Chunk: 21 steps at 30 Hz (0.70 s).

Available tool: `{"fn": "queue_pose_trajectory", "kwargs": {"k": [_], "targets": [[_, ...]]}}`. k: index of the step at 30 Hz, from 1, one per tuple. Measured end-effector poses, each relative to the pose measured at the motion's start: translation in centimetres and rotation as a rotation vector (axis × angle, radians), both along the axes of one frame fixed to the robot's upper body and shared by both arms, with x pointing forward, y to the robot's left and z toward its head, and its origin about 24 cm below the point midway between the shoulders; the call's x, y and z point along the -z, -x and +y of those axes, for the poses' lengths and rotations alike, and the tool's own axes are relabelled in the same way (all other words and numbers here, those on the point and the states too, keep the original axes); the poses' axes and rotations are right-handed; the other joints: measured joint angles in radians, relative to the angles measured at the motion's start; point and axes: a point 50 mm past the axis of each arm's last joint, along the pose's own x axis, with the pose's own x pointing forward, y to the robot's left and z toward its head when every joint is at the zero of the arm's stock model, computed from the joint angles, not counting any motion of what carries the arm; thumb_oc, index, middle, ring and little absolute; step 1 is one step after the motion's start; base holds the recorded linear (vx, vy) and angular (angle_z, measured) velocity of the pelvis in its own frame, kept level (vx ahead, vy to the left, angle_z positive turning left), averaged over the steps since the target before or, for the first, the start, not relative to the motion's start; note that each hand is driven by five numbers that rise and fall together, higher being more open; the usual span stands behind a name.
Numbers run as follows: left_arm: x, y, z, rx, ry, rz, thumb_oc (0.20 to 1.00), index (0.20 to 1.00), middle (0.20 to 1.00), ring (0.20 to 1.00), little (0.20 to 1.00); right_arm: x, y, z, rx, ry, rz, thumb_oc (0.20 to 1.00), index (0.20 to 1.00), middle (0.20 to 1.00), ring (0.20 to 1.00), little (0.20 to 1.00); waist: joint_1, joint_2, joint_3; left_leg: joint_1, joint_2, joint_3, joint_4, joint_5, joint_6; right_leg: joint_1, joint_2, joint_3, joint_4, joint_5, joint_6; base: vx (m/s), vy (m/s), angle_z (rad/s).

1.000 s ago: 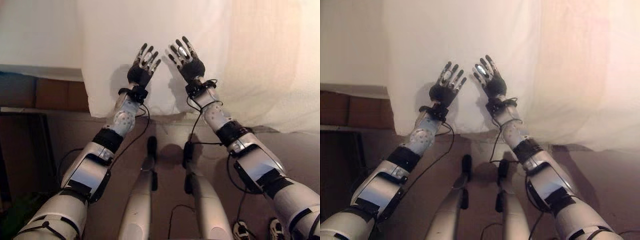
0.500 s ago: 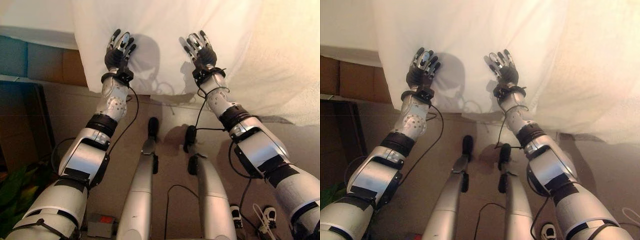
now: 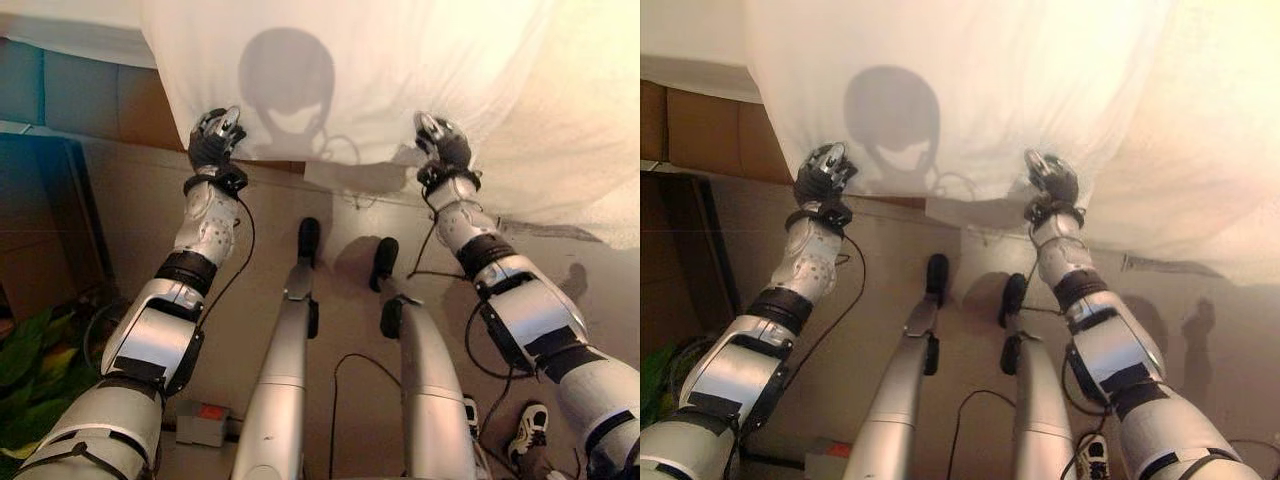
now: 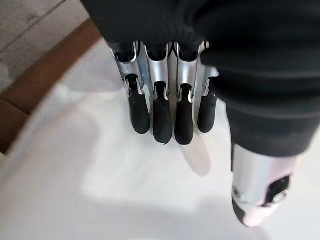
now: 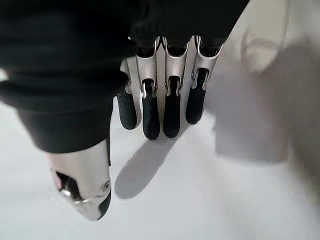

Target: Make the bed

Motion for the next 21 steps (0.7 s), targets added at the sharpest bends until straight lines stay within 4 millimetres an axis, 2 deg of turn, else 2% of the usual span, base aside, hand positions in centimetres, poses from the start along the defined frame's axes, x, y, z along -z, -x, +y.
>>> {"fn": "queue_pose_trajectory", "kwargs": {"k": [3,4,9,12,14,15,16,18,21], "targets": [[2.3,0.7,1.1,-0.035,0.026,0.054,1.000,1.000,1.000,1.000,1.000,2.9,0.7,-1.2,0.039,-0.015,0.075,1.000,1.000,1.000,1.000,1.000,-0.002,0.000,0.000,0.019,0.002,0.006,-0.013,0.003,0.003,0.011,0.002,0.005,-0.004,0.000,0.000,-0.04,-0.005,-0.05],[4.3,1.3,2.0,-0.070,0.057,0.099,1.000,1.000,1.000,1.000,1.000,4.3,1.2,-2.0,0.066,-0.038,0.111,1.000,1.000,1.000,1.000,1.000,-0.003,0.000,0.000,0.042,0.004,0.013,-0.026,0.003,0.003,0.026,0.004,0.012,-0.010,0.000,0.000,-0.03,-0.015,-0.08],[9.0,3.4,4.2,-0.162,0.143,0.211,1.000,1.000,1.000,1.000,1.000,6.6,2.3,-3.9,0.129,-0.066,0.170,1.000,1.000,1.000,1.000,1.000,-0.005,0.002,0.000,0.082,0.009,0.022,-0.063,0.016,-0.001,0.054,0.009,0.015,-0.029,0.004,0.000,-0.03,-0.005,-0.05],[12.9,5.2,5.8,-0.242,0.178,0.333,1.000,1.000,1.000,1.000,1.000,8.8,3.5,-5.2,0.185,-0.082,0.236,1.000,1.000,1.000,1.000,1.000,-0.001,0.003,0.000,0.118,0.013,0.022,-0.083,0.019,-0.003,0.085,0.013,0.013,-0.037,0.004,-0.003,-0.05,0.002,0.00],[15.5,6.5,7.3,-0.322,0.199,0.440,1.000,1.000,1.000,1.000,1.000,9.5,3.9,-5.9,0.226,-0.102,0.262,1.000,1.000,1.000,1.000,1.000,-0.003,0.004,0.000,0.145,0.014,0.023,-0.092,0.020,-0.004,0.110,0.013,0.013,-0.043,0.003,-0.003,-0.04,0.013,-0.01],[17.4,7.8,8.4,-0.388,0.218,0.531,1.000,1.000,1.000,1.000,1.000,10.5,4.6,-6.6,0.262,-0.106,0.295,1.000,1.000,1.000,1.000,1.000,-0.004,0.004,0.000,0.163,0.013,0.025,-0.094,0.022,-0.003,0.126,0.013,0.008,-0.043,0.003,-0.004,-0.05,0.013,0.00],[18.0,8.2,8.7,-0.408,0.229,0.554,1.000,1.000,1.000,1.000,1.000,10.3,4.6,-6.8,0.267,-0.102,0.292,1.000,1.000,1.000,1.000,1.000,-0.004,0.005,0.000,0.169,0.014,0.024,-0.095,0.018,-0.005,0.132,0.010,0.008,-0.046,-0.002,-0.004,-0.05,0.010,0.01],[19.5,9.7,9.4,-0.459,0.259,0.615,1.000,1.000,1.000,1.000,1.000,12.0,5.7,-7.5,0.310,-0.094,0.348,1.000,1.000,1.000,1.000,1.000,-0.003,0.005,0.000,0.181,0.013,0.024,-0.096,0.021,-0.004,0.143,0.011,0.003,-0.043,0.000,-0.007,-0.08,0.020,0.03],[21.6,11.4,9.3,-0.504,0.283,0.686,1.000,1.000,1.000,1.000,1.000,14.7,7.8,-8.2,0.364,-0.076,0.432,1.000,1.000,1.000,1.000,1.000,-0.002,0.008,0.002,0.235,0.012,0.025,-0.097,0.019,-0.004,0.199,0.009,0.002,-0.047,-0.002,-0.006,-0.07,0.032,0.01]]}}
